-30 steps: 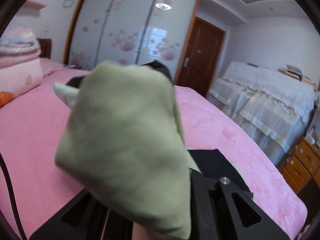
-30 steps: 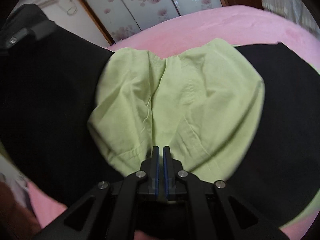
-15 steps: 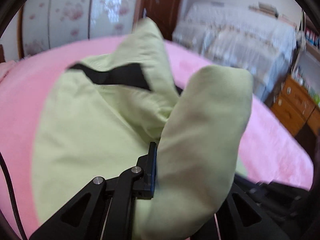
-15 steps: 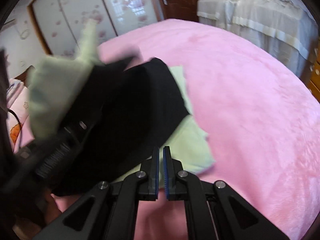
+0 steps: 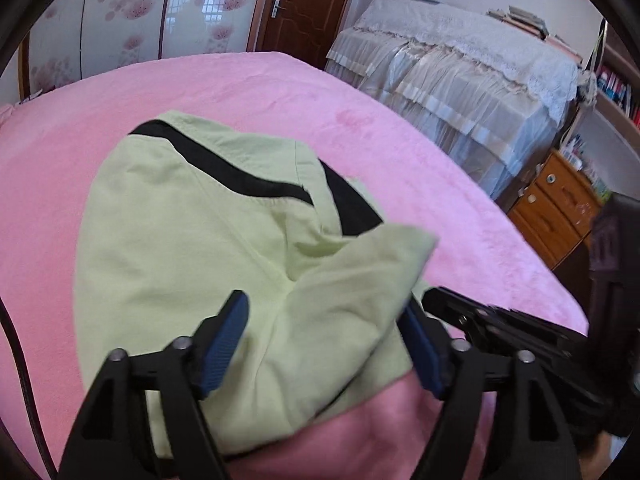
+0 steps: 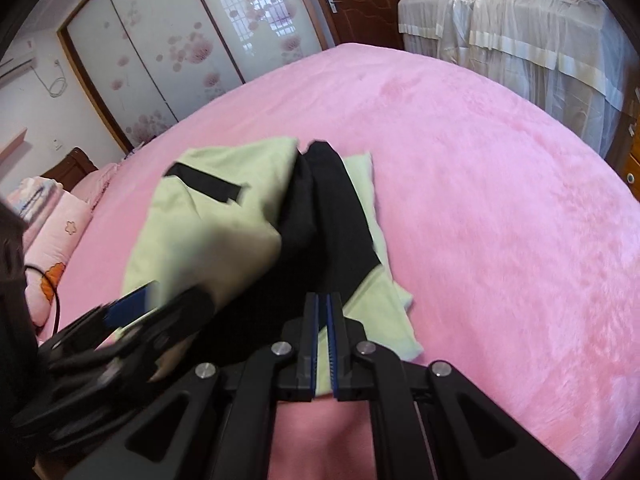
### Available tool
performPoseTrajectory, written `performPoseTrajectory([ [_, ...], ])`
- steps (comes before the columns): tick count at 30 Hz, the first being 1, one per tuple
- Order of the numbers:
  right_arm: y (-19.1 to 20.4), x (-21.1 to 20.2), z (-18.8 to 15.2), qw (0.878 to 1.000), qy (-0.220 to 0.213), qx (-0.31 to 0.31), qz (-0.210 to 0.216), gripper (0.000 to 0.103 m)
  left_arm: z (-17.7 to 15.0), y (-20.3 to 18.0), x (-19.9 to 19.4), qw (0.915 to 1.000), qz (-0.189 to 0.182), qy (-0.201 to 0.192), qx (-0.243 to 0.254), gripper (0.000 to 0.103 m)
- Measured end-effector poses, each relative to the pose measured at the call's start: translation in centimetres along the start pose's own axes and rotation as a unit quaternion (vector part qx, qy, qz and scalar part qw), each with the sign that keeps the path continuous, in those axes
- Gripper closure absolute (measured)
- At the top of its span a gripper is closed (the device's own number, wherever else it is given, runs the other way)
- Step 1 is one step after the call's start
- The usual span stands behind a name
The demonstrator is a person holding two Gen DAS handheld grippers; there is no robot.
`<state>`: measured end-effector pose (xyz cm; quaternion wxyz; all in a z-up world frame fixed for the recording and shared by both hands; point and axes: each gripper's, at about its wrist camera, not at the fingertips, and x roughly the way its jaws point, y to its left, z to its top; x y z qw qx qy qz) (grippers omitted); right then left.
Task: Fold large clothes
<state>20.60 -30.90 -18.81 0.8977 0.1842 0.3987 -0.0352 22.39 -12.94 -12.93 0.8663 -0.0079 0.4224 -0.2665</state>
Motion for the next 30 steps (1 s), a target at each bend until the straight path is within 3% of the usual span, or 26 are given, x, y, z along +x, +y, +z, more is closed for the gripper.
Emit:
performPoseTrajectory([
  [2,0.3,-0.9,1.0,1.000,-0.006,-0.005,0.006,0.095,0.3,0.2,-2.0,0.9999,-0.006,-0.012,-0.006,0.026],
  [6,0.4,-2.1,2.6,1.000,-0.008,-0.006,0.029,0.062,0.9,2.7,-5.3,0.9985,0.032,-0.029,-0.035,0.020],
  [10,0.0,-1.4,4.2,0.996,0.028,0.015,0.083,0.050,0.2,7.4,-5.6,0.9921,0.101,-0.018,-0.073,0.020],
  [13,0.1,0.8,5.1,0.990,0.078,0.029,0.117,0.045,-1.1,11.3,-4.7,0.9860,0.120,0.003,-0.116,0.020],
  [19,-0.1,6.2,4.8,0.975,0.181,0.061,0.114,0.044,-3.7,15.7,-2.3,0.9797,0.089,0.041,-0.175,0.020],
  [25,1.5,8.2,4.9,0.973,0.208,0.023,0.099,0.045,-4.0,15.6,-1.5,0.9819,0.070,0.037,-0.172,0.020],
  [26,2.0,8.4,5.0,0.974,0.206,0.008,0.093,0.048,-4.0,15.5,-1.3,0.9823,0.068,0.037,-0.170,0.020],
  [28,3.1,8.3,5.0,0.977,0.196,-0.030,0.073,0.084,-3.4,14.6,-0.8,0.9839,0.070,0.038,-0.160,0.020],
  [30,3.8,7.7,4.9,0.979,0.182,-0.061,0.070,0.090,-2.8,13.5,-0.5,0.9859,0.073,0.038,-0.146,0.020],
])
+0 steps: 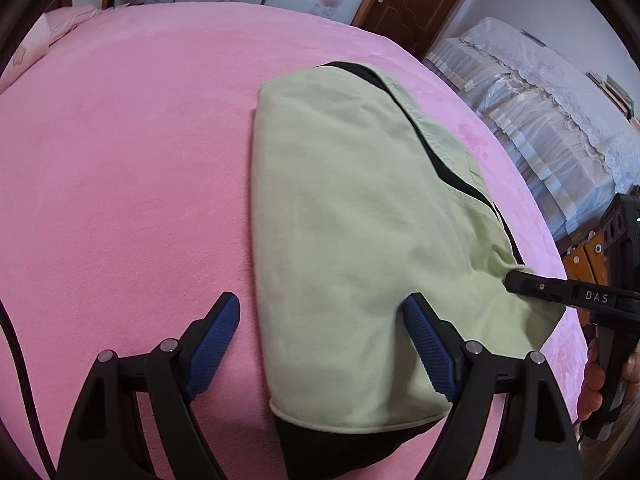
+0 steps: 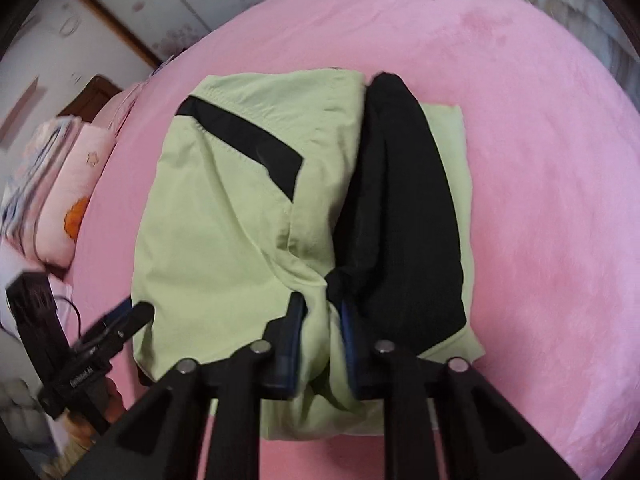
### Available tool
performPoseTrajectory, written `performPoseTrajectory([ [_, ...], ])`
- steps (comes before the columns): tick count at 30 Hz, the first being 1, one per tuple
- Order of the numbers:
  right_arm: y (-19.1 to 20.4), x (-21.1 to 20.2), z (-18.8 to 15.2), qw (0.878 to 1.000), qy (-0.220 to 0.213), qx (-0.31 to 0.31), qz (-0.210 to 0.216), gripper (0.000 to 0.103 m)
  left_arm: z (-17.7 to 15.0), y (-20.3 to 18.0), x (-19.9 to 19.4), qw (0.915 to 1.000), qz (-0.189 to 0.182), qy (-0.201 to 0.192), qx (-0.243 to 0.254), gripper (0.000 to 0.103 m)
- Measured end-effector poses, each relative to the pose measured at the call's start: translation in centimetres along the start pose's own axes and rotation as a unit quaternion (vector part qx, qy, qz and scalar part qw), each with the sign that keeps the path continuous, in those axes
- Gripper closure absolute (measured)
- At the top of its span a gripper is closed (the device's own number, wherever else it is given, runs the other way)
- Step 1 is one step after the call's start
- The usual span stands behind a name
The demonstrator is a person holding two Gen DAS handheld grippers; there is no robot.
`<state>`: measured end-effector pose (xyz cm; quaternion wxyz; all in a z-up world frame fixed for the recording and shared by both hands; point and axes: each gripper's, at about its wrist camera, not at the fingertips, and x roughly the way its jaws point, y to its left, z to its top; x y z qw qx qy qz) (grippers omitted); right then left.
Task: Fold large clothes
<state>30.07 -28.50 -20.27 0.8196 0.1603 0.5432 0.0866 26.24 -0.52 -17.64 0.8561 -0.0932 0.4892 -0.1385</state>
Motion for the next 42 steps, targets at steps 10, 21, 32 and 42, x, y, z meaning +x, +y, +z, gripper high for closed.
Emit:
performPoseTrajectory([
  [10,-3.2,-2.4,-4.3,0.996,-0.094,0.010,-0.008,0.092,-0.6,-4.8,-0.2,0.9961,0.035,-0.024,0.077,0.037],
  [21,-3.7,-1.5,-7.1,0.990,-0.130,0.019,-0.047,0.093,-1.7,-7.0,-0.7,0.9888,0.068,-0.039,0.127,0.038],
  [32,-3.3,-2.9,-5.5,0.992,-0.096,0.010,-0.081,0.073,-0.6,-6.8,-0.9,0.9913,0.054,-0.013,0.119,0.033],
  [42,-3.3,-5.3,2.0,0.990,-0.135,0.015,-0.038,0.045,6.6,-4.4,-3.7,0.9959,-0.015,-0.040,0.080,0.024],
])
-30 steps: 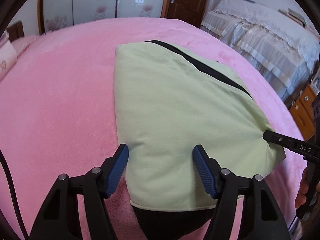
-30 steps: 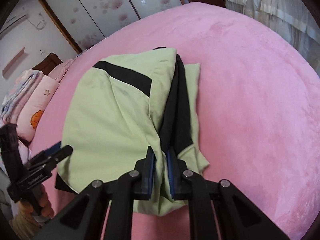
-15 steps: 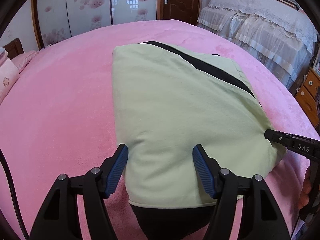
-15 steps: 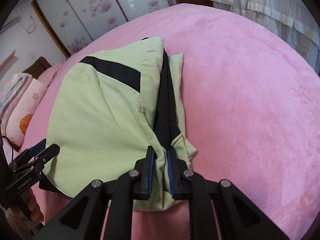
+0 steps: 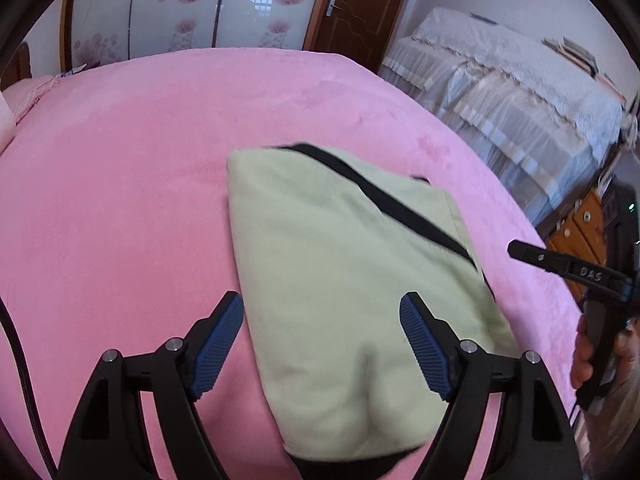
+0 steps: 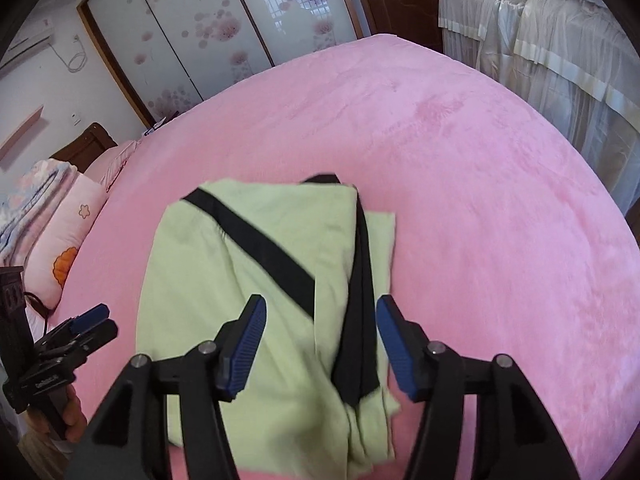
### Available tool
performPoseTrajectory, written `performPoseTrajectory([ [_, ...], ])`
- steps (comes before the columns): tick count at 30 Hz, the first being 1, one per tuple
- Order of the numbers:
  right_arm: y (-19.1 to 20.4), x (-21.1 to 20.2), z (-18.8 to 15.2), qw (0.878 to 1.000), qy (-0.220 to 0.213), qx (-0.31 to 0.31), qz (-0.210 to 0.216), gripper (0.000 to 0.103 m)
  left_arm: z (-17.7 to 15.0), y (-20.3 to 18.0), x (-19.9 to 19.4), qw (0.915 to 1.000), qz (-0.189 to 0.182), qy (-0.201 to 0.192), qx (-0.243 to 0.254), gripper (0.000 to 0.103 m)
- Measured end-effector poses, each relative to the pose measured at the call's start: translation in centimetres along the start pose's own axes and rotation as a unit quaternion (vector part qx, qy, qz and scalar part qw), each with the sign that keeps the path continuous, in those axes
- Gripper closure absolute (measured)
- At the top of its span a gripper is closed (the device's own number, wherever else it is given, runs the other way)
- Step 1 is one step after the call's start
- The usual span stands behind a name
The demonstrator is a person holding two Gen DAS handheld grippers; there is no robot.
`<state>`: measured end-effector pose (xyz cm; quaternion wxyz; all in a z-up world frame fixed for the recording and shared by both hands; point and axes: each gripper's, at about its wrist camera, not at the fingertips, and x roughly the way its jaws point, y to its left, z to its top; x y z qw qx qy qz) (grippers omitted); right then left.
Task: Fold large clothes
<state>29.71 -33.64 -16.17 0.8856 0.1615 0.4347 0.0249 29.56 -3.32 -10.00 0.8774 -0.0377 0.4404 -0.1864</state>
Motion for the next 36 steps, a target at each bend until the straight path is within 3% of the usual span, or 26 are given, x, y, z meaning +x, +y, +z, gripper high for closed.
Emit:
performPoseTrajectory([
  [6,-1.3,5.6,3.9,0.999,0.026,0.033,0.002,0.046,3.3,4.2,4.7,0.9977,-0.018,0.031,-0.058,0.028],
  [8,-1.4,7.4,4.5,0.999,0.040,0.035,0.003,0.048,3.7,4.9,6.1,0.9970,-0.016,0.041,-0.064,0.043],
  [10,-1.5,8.8,4.7,0.998,0.052,0.037,0.001,0.072,3.9,5.4,7.6,0.9960,-0.011,0.056,-0.068,0.053],
  [13,-1.5,10.1,4.6,0.997,0.069,0.028,-0.011,0.097,3.5,5.4,8.7,0.9955,-0.011,0.053,-0.078,0.055],
  [16,-1.5,9.3,4.2,0.997,0.053,0.007,-0.049,0.102,3.5,4.9,9.0,0.9960,-0.006,0.049,-0.074,0.058],
  [20,-1.3,7.5,3.7,0.996,0.013,-0.010,-0.088,0.103,3.3,4.2,8.9,0.9974,0.007,0.044,-0.057,0.058],
  [22,-1.5,7.1,3.7,0.990,-0.005,-0.021,-0.139,0.103,3.0,4.2,9.0,0.9975,0.022,0.045,-0.051,0.059],
  [25,-3.5,7.9,3.2,0.991,0.018,0.004,-0.136,0.103,2.9,4.4,9.4,0.9973,0.022,0.043,-0.056,0.059],
  [27,-4.3,7.8,2.9,0.993,0.024,0.018,-0.112,0.103,2.8,4.6,9.3,0.9972,0.019,0.042,-0.060,0.059],
  [30,-4.7,7.1,3.1,0.997,0.034,0.063,-0.037,0.101,2.8,4.5,9.2,0.9972,0.021,0.043,-0.058,0.059],
  [32,-4.2,6.9,3.4,0.997,0.032,0.067,-0.019,0.093,2.8,4.5,9.1,0.9971,0.022,0.043,-0.058,0.059],
  [34,-3.7,7.0,3.5,0.997,0.039,0.073,-0.007,0.071,2.8,4.4,9.1,0.9972,0.024,0.042,-0.058,0.059],
  [36,-3.4,7.7,3.8,0.996,0.046,0.078,-0.002,0.065,2.9,4.3,9.1,0.9972,0.026,0.042,-0.056,0.059],
])
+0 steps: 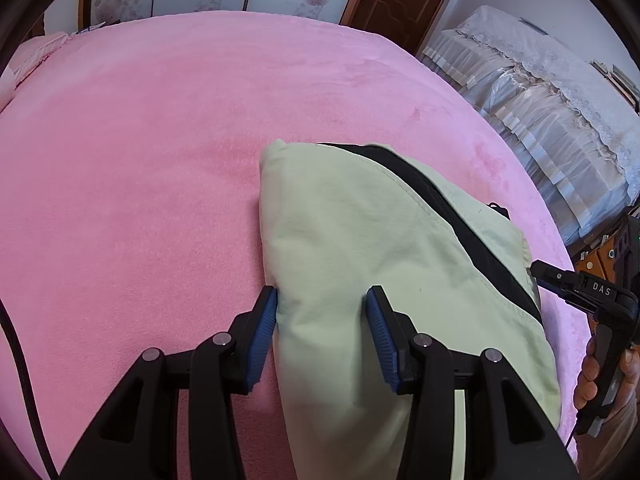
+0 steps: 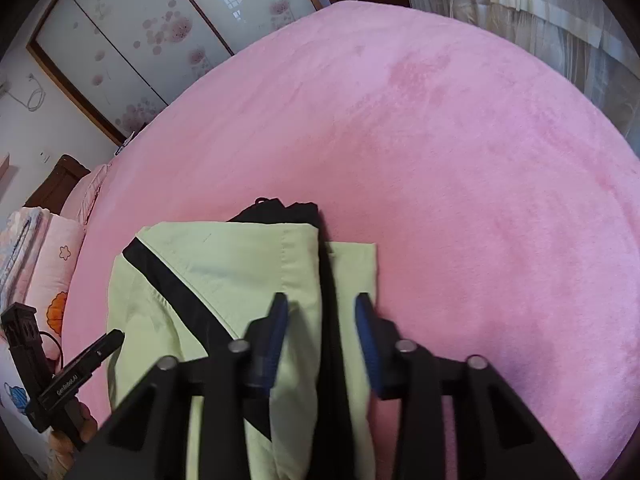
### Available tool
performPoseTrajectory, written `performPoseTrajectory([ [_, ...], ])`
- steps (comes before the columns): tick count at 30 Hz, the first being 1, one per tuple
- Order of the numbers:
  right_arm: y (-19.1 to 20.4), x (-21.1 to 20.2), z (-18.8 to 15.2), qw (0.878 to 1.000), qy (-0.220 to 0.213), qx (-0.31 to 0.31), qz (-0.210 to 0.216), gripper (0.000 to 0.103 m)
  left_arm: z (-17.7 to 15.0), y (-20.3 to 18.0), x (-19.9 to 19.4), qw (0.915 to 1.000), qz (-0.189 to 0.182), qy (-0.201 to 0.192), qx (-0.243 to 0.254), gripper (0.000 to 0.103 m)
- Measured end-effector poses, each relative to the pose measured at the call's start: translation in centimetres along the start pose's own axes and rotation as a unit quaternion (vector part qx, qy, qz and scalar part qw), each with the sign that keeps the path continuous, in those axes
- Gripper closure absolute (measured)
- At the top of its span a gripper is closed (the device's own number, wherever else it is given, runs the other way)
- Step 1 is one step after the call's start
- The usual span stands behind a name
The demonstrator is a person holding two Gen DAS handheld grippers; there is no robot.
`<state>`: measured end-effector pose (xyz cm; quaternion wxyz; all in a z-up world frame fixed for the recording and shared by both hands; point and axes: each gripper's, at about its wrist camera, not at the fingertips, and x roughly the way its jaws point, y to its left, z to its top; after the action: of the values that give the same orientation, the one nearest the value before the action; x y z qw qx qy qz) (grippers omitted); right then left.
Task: Fold large clothes
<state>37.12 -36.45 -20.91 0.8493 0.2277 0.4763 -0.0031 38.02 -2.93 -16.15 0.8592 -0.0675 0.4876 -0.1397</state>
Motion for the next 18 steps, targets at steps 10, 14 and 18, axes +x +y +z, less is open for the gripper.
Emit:
performPoseTrajectory([
  [10,3.8,0.7,0.3,0.989,-0.025,-0.116,-0.084,0.101,0.3,-0.8,-0.2,0.9999,0.000,0.003,0.016,0.059],
  [14,2.6,1.7,0.5,0.983,-0.016,-0.134,-0.122,0.103,0.1,-1.9,0.2,0.9991,0.014,0.000,0.039,0.059],
  [18,2.7,3.0,-0.5,0.980,-0.007,-0.146,-0.135,0.103,0.0,-2.1,0.8,0.9985,0.021,0.004,0.050,0.059],
])
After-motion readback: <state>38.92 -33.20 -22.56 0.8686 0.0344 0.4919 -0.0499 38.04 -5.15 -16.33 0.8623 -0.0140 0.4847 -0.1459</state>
